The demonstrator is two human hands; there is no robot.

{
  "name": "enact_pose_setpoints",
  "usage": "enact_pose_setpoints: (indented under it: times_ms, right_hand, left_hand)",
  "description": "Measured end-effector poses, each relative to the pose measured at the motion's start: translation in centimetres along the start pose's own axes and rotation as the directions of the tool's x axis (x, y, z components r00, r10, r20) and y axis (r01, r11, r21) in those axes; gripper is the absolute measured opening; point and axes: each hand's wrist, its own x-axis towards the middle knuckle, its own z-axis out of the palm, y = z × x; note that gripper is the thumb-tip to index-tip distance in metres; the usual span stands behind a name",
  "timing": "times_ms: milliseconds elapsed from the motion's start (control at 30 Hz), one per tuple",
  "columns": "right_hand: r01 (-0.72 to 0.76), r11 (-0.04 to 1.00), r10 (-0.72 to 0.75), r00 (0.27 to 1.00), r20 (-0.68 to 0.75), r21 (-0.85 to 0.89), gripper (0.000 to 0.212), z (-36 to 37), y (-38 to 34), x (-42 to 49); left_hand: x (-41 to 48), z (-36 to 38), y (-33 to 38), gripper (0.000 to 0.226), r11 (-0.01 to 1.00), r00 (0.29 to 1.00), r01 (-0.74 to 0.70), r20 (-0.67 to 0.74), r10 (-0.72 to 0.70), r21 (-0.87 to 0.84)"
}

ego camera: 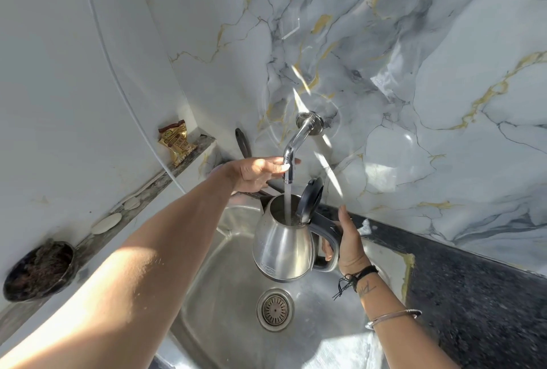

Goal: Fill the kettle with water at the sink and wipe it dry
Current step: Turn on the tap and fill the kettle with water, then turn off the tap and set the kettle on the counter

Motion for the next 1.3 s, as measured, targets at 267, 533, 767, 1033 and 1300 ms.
enact_pose_setpoints:
  times_ms: [267,533,767,1033,1300]
  right_hand:
    - [-0.031,0.998,0.031,0.999,0.009,-0.054,0.079,0.0,-0.6,0.8]
    - [-0.026,0.999,0.027,1.0,0.013,-0.02,0.074,0.1,-1.3,0.7]
    - [-0.029,0.998,0.028,0.999,-0.023,-0.055,0.076,-0.2,-1.1,0.1]
    - [-0.013,0.999,0.012,1.0,-0.012,-0.053,0.073,-0.9,-1.5,-0.9]
    - [-0.021,1.0,0.02,0.998,-0.058,-0.022,0.06,-2.9,-3.3,-4.1]
  left_hand:
    - [1.1,-0.8,1.9,0.104,0.988,0.998,0.037,0.053,-0.046,0.148]
    - [1.1,2.4,1.6,0.139,0.95,0.956,0.007,-0.282,0.086,0.313]
    - [1.9,3.2,2.7,0.075,0.844,0.842,0.248,-0.537,0.055,0.475]
    - [1.6,5.3,3.0,0.091,0.784,0.719,0.392,-0.692,0.064,0.48]
    - [-5.2,12.0,-3.9,0.104,0.276,0.77,0.015,-0.187,0.61,0.961]
